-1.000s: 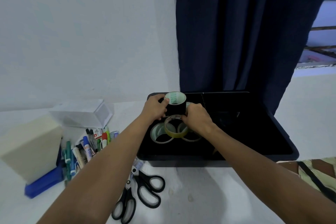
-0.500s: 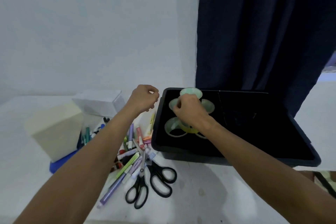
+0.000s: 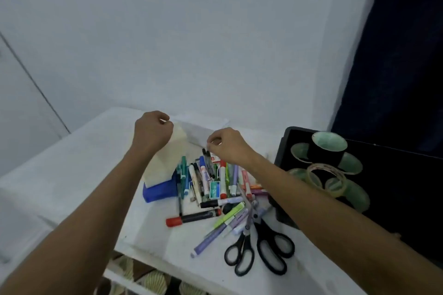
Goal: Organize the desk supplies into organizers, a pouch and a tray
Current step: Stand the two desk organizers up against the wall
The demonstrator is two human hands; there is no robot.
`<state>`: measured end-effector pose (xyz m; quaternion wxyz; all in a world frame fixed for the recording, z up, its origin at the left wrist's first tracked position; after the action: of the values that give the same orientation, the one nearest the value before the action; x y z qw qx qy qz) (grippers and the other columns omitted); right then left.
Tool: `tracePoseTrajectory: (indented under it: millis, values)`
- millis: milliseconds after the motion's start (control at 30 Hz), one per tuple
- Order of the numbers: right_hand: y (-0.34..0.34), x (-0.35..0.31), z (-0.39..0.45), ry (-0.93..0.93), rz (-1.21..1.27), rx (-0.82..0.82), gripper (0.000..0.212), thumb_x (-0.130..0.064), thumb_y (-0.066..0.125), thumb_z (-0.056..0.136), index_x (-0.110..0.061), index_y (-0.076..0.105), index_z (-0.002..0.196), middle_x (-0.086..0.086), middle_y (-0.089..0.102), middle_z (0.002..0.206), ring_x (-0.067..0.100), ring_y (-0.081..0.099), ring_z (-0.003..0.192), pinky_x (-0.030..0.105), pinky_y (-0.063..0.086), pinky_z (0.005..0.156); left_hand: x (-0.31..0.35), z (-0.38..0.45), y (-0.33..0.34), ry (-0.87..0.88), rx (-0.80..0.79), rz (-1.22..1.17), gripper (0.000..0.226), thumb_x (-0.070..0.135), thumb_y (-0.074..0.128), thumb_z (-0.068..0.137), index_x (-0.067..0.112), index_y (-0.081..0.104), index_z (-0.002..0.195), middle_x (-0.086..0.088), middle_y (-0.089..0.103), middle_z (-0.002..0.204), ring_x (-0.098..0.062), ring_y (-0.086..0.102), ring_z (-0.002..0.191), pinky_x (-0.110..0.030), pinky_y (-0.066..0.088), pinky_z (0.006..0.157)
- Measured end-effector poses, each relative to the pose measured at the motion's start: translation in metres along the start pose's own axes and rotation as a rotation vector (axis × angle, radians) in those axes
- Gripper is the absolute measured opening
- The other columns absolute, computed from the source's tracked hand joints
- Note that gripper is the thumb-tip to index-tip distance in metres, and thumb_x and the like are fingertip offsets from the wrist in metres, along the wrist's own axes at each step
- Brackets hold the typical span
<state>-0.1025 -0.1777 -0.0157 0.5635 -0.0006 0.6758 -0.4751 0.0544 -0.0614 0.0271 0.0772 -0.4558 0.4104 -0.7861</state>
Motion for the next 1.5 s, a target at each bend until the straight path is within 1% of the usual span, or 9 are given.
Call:
tracePoseTrajectory:
  millis: [167, 400, 700, 867, 1000, 1133, 1233, 1333, 1500]
  values:
    - [0.057, -0.014, 0.041, 0.174, 0.17, -0.126, 0.047, -0.028, 0.053, 0.094, -0.003, 0.049, 0.134, 0.01, 0.057, 0.125, 0.028, 0.056, 0.118, 0.031, 0.044, 0.094, -0.062, 0.016, -0.013, -0.193, -0.074, 0.042, 0.053, 0.04, 0.053, 0.089, 0.016, 0.049, 0.136, -0.017, 0.046, 0.138, -0.033, 0.049, 0.123, -0.039, 0.041, 0.103]
    - [0.085, -0.037, 0.053, 0.231, 0.513, -0.051, 0.026, -0.017, 0.05, 0.097, -0.001, 0.062, 0.113, 0.017, 0.064, 0.115, 0.028, 0.061, 0.108, 0.041, 0.052, 0.095, -0.09, 0.015, -0.012, -0.242, -0.265, -0.229, 0.096, 0.066, 0.064, 0.072, 0.017, 0.028, 0.147, -0.003, 0.04, 0.147, -0.024, 0.048, 0.124, -0.043, 0.046, 0.099]
    - [-0.065, -0.09, 0.05, 0.006, 0.579, 0.316, 0.028, -0.022, 0.068, 0.087, 0.004, 0.07, 0.095, 0.01, 0.068, 0.092, 0.016, 0.064, 0.066, 0.033, 0.059, 0.07, 0.021, 0.031, -0.029, 0.171, -0.061, -0.314, 0.123, 0.056, 0.086, 0.051, 0.032, 0.014, 0.147, -0.002, 0.03, 0.147, -0.018, 0.041, 0.127, -0.041, 0.042, 0.104]
    - [-0.116, -0.063, 0.052, 0.079, 0.42, 0.528, 0.031, -0.024, 0.072, 0.081, 0.007, 0.07, 0.084, 0.018, 0.071, 0.091, 0.029, 0.069, 0.072, 0.043, 0.06, 0.071, 0.09, 0.033, 0.038, 0.126, -0.137, -0.214, 0.135, 0.069, 0.08, 0.046, 0.036, -0.003, 0.147, -0.007, 0.004, 0.151, -0.032, 0.034, 0.133, -0.041, 0.041, 0.099]
    - [-0.138, -0.029, 0.05, 0.163, 0.332, 0.621, 0.023, -0.025, 0.072, 0.079, -0.002, 0.073, 0.074, 0.005, 0.072, 0.08, 0.024, 0.07, 0.076, 0.044, 0.059, 0.073, 0.131, 0.036, 0.092, 0.192, -0.203, -0.02, 0.123, 0.061, 0.078, 0.054, 0.034, 0.001, 0.146, -0.008, 0.0, 0.152, -0.04, 0.034, 0.128, -0.045, 0.045, 0.092]
    - [-0.158, 0.004, 0.042, 0.163, 0.387, 0.631, 0.022, -0.027, 0.065, 0.085, -0.008, 0.073, 0.078, -0.001, 0.072, 0.076, 0.018, 0.07, 0.068, 0.041, 0.06, 0.073, 0.145, 0.053, 0.13, 0.148, -0.382, -0.213, 0.097, 0.048, 0.076, 0.055, 0.025, 0.029, 0.136, -0.005, 0.036, 0.134, -0.027, 0.051, 0.112, -0.043, 0.053, 0.086]
    - [-0.165, 0.037, 0.039, 0.212, 0.248, 0.677, 0.023, -0.023, 0.055, 0.091, -0.01, 0.067, 0.106, 0.005, 0.067, 0.104, 0.021, 0.065, 0.095, 0.031, 0.051, 0.074, 0.143, 0.065, 0.144, 0.027, -0.603, -0.496, 0.07, 0.033, 0.071, 0.064, 0.024, 0.043, 0.127, 0.003, 0.057, 0.116, -0.017, 0.061, 0.098, -0.041, 0.057, 0.077]
    - [-0.145, 0.076, 0.045, 0.453, 0.175, 0.371, 0.047, -0.021, 0.05, 0.092, -0.009, 0.041, 0.137, 0.01, 0.049, 0.131, 0.024, 0.053, 0.113, 0.029, 0.044, 0.078, 0.141, 0.069, 0.157, -0.004, -0.776, -0.535, 0.064, 0.026, 0.062, 0.066, 0.026, 0.045, 0.128, 0.002, 0.061, 0.116, -0.021, 0.062, 0.102, -0.045, 0.054, 0.085]
    - [-0.123, 0.099, 0.058, 0.542, 0.314, 0.362, 0.027, 0.002, 0.042, 0.085, -0.003, 0.061, 0.103, 0.014, 0.065, 0.103, 0.031, 0.067, 0.091, 0.041, 0.06, 0.077, 0.145, 0.085, 0.183, 0.126, -0.718, -0.389, 0.03, 0.022, 0.042, 0.077, 0.013, 0.063, 0.096, -0.004, 0.064, 0.087, -0.026, 0.061, 0.081, -0.038, 0.052, 0.074]
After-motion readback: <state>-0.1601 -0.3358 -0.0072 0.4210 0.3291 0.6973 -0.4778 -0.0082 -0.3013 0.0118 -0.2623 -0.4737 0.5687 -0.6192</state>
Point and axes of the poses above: each hand's wrist, its own z-axis towards the middle knuckle, its own y-axis out of the palm, x = y × z, the point moved 4 cm from there along z, towards the middle knuckle
